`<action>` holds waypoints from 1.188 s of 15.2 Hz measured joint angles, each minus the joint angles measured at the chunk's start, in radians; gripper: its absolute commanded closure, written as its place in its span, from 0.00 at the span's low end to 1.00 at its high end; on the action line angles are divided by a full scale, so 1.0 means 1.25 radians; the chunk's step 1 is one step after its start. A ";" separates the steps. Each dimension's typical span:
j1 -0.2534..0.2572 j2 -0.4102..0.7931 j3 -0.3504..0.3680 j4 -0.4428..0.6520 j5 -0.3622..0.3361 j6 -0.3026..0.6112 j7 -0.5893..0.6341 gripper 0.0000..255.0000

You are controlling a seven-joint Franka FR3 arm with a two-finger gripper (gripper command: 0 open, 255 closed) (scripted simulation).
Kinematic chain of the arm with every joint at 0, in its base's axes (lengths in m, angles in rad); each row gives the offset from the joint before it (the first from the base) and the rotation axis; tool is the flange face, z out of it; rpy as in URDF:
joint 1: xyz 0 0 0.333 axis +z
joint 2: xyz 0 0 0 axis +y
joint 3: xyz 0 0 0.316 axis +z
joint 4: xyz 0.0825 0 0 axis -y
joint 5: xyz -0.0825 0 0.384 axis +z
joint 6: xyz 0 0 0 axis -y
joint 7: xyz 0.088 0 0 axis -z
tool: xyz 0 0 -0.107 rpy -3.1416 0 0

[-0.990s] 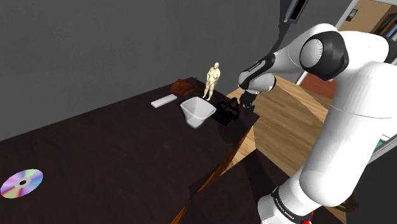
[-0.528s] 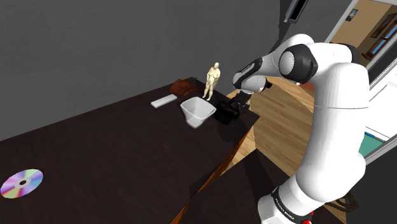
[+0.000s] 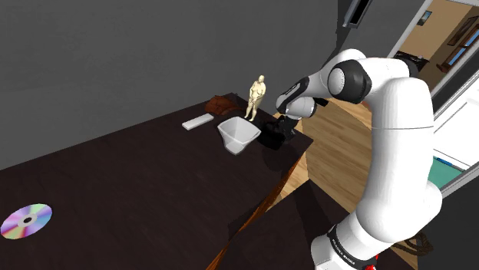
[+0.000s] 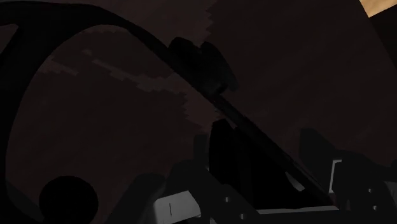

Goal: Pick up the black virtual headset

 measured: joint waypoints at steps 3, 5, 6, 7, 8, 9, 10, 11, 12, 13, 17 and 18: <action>-0.001 -0.002 0.000 -0.001 0.001 0.001 -0.001 1.00; -0.001 -0.002 0.000 -0.002 0.001 0.002 -0.001 1.00; -0.002 -0.002 0.000 -0.002 0.002 0.003 -0.002 1.00; -0.001 -0.002 0.000 -0.003 0.002 0.003 -0.002 1.00; -0.002 -0.002 0.000 -0.002 0.001 0.003 -0.002 1.00; -0.002 -0.002 -0.001 -0.001 0.001 0.001 -0.002 1.00; 0.000 -0.005 -0.002 -0.004 -0.001 -0.002 -0.001 1.00; 0.004 -0.011 -0.004 -0.006 -0.004 -0.008 0.001 1.00; 0.006 -0.018 -0.007 -0.007 -0.008 -0.016 0.003 1.00; 0.009 -0.026 -0.010 -0.009 -0.011 -0.022 0.005 1.00; 0.018 -0.057 -0.023 -0.013 -0.027 -0.049 0.013 1.00; 0.021 -0.068 -0.027 -0.015 -0.032 -0.057 0.015 1.00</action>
